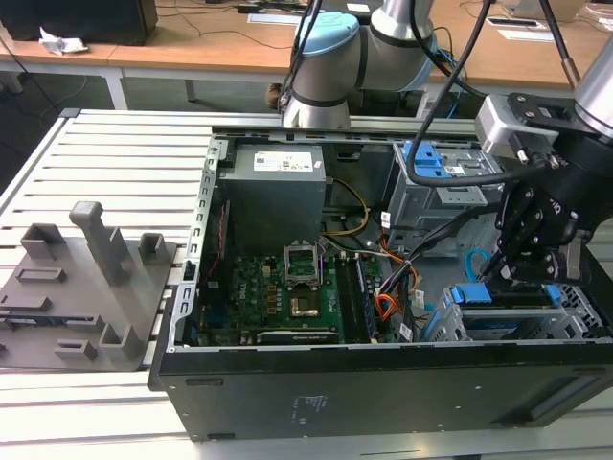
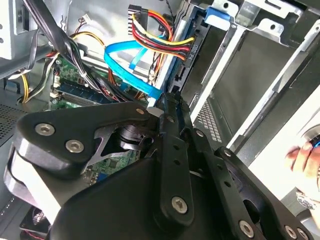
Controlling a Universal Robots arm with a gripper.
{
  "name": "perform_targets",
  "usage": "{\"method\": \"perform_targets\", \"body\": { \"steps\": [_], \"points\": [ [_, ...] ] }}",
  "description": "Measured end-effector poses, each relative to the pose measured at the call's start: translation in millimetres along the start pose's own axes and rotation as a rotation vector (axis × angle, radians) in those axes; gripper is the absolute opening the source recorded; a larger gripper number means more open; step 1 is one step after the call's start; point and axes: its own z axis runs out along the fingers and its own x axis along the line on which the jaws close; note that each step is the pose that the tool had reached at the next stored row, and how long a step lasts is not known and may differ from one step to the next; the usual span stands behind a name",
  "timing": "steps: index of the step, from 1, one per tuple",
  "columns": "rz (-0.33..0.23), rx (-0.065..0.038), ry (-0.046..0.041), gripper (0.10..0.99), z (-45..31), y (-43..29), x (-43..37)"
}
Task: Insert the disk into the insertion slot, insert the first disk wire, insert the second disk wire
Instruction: 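Insert the second disk wire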
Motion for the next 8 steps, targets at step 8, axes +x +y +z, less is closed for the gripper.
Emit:
{"method": "perform_targets", "body": {
  "steps": [8],
  "points": [
    [-0.019, 0.000, 0.0015, 0.165, 3.6, -16.0, -5.3]
  ]
}}
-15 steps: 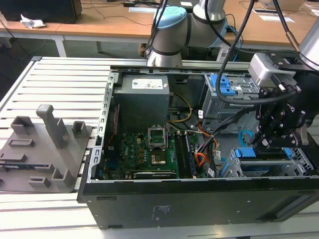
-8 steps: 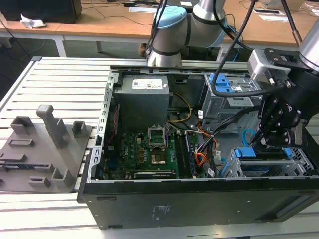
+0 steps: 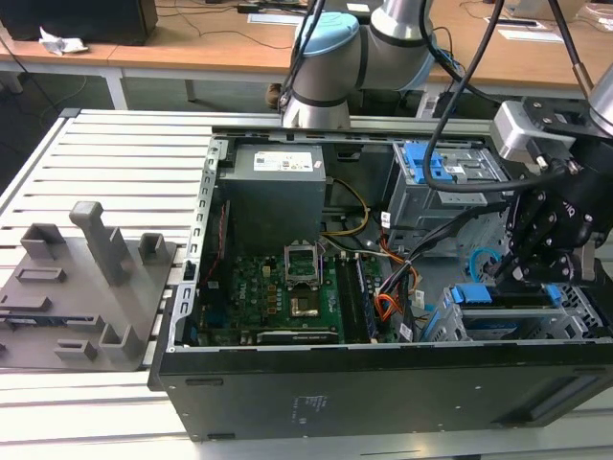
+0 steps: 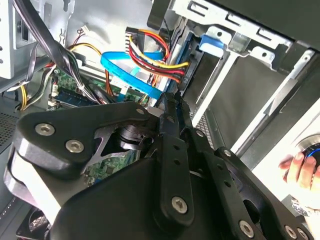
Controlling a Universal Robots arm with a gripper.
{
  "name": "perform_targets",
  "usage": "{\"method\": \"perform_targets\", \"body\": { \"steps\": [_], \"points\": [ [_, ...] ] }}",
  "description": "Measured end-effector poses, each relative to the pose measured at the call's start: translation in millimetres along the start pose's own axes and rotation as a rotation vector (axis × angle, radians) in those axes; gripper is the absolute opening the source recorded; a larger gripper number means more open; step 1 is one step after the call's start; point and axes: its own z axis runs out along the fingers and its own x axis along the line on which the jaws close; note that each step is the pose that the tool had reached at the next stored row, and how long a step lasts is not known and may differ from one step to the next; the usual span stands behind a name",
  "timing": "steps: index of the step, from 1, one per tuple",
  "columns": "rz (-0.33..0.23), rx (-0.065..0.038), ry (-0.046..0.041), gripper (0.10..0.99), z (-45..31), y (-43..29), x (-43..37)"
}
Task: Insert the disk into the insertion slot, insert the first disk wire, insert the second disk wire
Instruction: 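Insert the second disk wire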
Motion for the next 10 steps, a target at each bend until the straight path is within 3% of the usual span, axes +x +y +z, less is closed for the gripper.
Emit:
{"method": "perform_targets", "body": {
  "steps": [10],
  "points": [
    [-0.007, 0.000, 0.0005, 0.165, 5.2, -4.5, -0.2]
  ]
}}
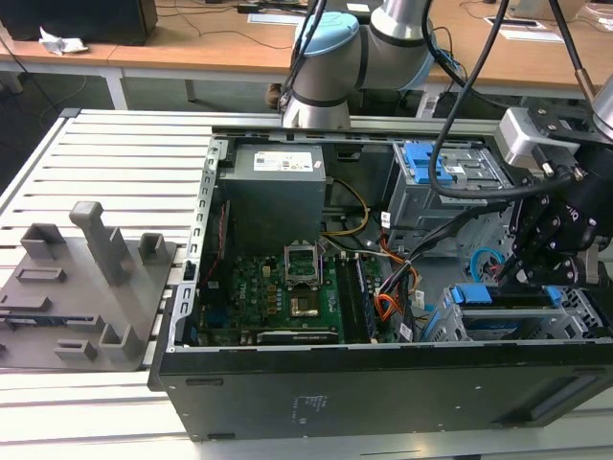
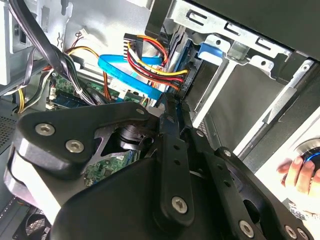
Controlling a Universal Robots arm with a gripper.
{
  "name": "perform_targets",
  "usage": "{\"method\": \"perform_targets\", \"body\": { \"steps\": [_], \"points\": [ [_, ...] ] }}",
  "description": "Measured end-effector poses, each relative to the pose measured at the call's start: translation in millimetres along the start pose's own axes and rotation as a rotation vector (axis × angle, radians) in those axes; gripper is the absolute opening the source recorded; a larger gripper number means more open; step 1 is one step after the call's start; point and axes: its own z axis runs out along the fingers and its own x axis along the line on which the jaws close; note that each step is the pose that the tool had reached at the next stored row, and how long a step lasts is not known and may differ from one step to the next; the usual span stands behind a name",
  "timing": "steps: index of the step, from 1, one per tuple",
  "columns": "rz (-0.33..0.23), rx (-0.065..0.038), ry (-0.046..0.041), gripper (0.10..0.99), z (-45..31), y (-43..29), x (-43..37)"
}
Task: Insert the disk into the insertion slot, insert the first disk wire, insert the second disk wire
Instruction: 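Insert the second disk wire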
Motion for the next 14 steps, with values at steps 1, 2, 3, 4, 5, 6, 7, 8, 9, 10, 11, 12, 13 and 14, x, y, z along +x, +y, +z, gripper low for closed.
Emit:
{"method": "perform_targets", "body": {
  "steps": [1, 2, 3, 4, 5, 6, 7, 8, 9, 10, 11, 12, 13, 14],
  "points": [
    [0.000, 0.000, -0.0001, 0.165, 0.5, -0.1, 0.1],
    [-0.002, 0.000, 0.0000, 0.165, 1.5, -0.3, 0.3],
    [-0.002, 0.000, 0.0005, 0.165, 2.3, -0.6, 0.3],
    [-0.003, 0.000, 0.0008, 0.165, 3.1, -0.9, 0.3],
    [-0.003, 0.000, 0.0006, 0.165, 3.3, -0.9, 0.4],
    [-0.003, 0.000, 0.0003, 0.165, 3.5, -0.9, 0.3],
    [-0.003, 0.000, 0.0003, 0.165, 3.6, -1.0, 0.3],
    [-0.003, 0.000, -0.0008, 0.176, 4.1, -1.1, 0.2],
    [-0.003, 0.000, -0.0008, 0.176, 4.3, -1.1, 0.2],
    [-0.003, 0.000, -0.0006, 0.239, 4.3, -1.1, 0.3],
    [-0.003, 0.000, -0.0001, 0.239, 4.0, -1.0, 0.2],
    [-0.003, 0.000, -0.0003, 0.239, 1.9, -0.9, 0.3],
    [-0.003, 0.000, -0.0001, 0.239, -6.7, -0.4, 0.2],
    [-0.003, 0.000, 0.0000, 0.239, -15.0, 0.1, -0.1]
  ]
}}
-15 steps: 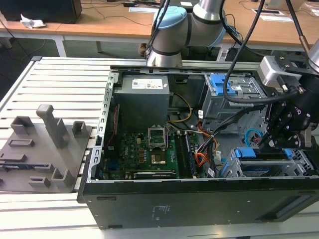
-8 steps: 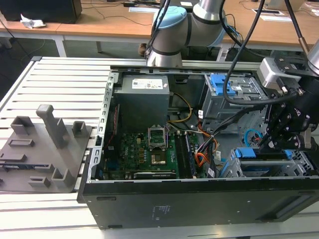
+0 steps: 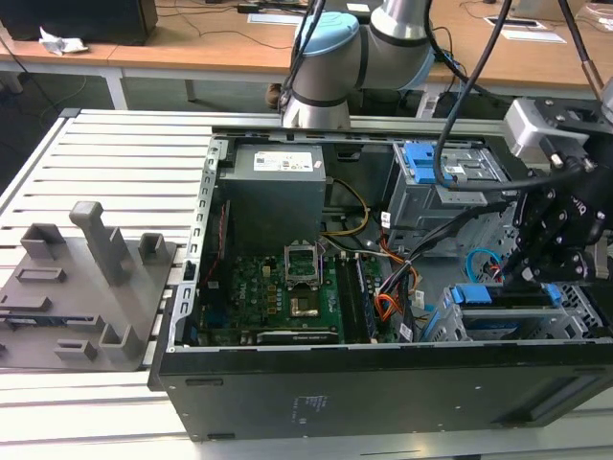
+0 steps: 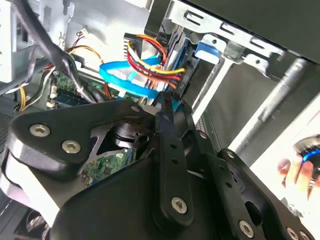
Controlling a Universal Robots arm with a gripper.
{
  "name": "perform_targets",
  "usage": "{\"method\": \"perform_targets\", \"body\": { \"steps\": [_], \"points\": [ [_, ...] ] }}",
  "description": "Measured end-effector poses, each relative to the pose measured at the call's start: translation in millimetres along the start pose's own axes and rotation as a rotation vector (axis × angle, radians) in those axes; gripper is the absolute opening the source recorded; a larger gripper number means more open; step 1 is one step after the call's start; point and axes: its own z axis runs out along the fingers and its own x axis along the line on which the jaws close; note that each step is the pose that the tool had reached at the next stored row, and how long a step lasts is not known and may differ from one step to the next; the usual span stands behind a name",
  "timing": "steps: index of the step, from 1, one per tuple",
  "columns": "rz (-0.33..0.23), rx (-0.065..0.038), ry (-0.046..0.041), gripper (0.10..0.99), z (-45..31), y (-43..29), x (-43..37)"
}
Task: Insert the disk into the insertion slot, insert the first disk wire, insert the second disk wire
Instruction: 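Insert the second disk wire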
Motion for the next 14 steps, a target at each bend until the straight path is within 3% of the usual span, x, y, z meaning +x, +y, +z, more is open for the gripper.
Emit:
{"method": "perform_targets", "body": {
  "steps": [2, 4, 7, 11, 12, 14],
  "points": [
    [0.000, 0.000, 0.0001, 0.224, -5.6, 0.4, -0.7],
    [0.000, 0.000, 0.0000, 0.106, -13.9, 0.9, -0.8],
    [-0.004, 0.000, 0.0001, 0.106, -13.8, 2.8, -0.4],
    [-0.089, 0.000, 0.0043, 0.106, -13.5, 3.2, -0.3],
    [-0.093, -0.001, 0.0043, 0.106, -13.5, 4.7, 0.1],
    [-0.094, 0.000, 0.0035, 0.106, -12.7, 17.0, 3.4]
  ]
}}
